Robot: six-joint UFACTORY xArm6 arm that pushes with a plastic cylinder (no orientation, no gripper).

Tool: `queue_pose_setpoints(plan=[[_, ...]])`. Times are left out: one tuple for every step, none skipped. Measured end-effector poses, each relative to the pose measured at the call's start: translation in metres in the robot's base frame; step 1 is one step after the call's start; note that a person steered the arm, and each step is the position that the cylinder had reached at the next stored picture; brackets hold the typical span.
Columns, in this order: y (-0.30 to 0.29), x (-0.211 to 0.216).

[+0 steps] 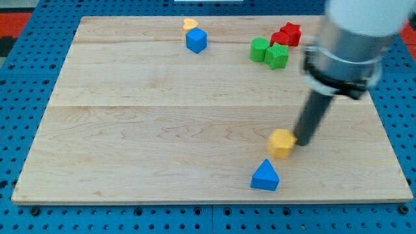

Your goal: Move the blue triangle to the left of the yellow hexagon

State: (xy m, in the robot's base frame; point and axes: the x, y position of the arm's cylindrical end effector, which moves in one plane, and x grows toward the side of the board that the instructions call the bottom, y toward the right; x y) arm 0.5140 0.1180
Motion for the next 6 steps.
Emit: queue_pose_setpoints(plan=[[-0.024,-0.015],[0.022,-0.014],[0.047,0.041],[0.026,0.104],[-0.009,0.090],[-0.064,0.052]])
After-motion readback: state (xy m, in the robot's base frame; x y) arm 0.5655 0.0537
